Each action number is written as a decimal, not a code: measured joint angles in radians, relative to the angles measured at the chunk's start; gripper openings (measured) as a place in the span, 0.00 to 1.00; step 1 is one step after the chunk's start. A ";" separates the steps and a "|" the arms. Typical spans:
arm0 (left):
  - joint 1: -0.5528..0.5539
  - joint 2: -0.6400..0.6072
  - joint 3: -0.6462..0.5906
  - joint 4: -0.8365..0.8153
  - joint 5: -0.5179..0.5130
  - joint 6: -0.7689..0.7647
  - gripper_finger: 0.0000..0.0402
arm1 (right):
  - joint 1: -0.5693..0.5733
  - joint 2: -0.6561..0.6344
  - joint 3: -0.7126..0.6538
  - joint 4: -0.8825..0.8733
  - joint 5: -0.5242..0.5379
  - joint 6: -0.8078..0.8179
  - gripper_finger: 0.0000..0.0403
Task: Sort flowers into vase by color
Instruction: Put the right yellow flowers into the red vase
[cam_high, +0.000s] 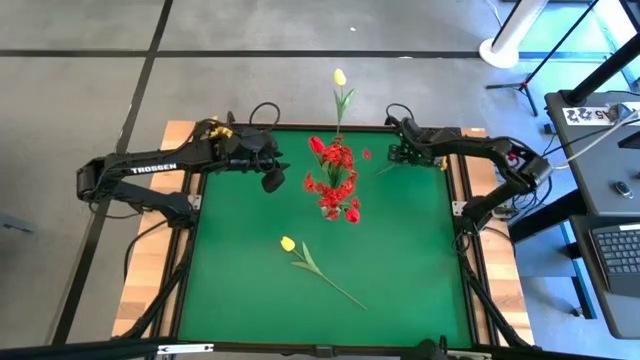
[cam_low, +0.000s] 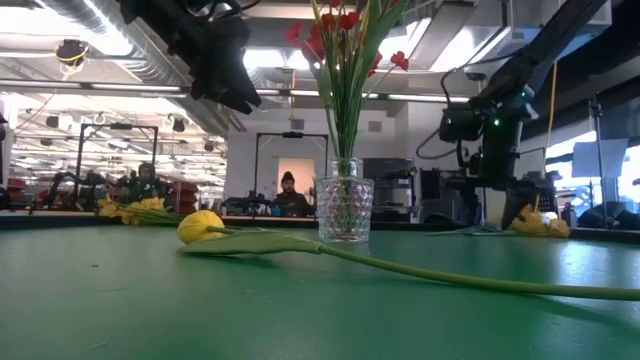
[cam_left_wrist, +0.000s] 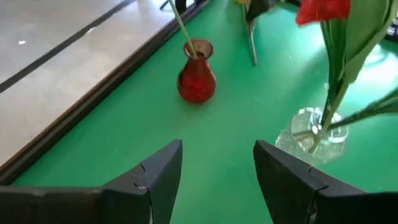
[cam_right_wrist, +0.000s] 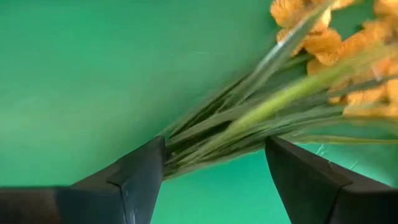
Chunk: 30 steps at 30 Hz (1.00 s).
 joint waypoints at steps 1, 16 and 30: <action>-0.004 0.000 0.000 -0.007 0.000 0.000 0.49 | -0.012 0.015 0.000 0.002 0.000 0.001 0.68; -0.037 0.000 0.000 -0.015 0.000 -0.011 0.49 | -0.018 0.051 0.010 0.096 -0.110 -0.115 0.53; -0.037 0.000 0.000 0.007 -0.001 -0.016 0.49 | 0.124 0.051 0.050 -0.102 -0.323 -0.451 0.03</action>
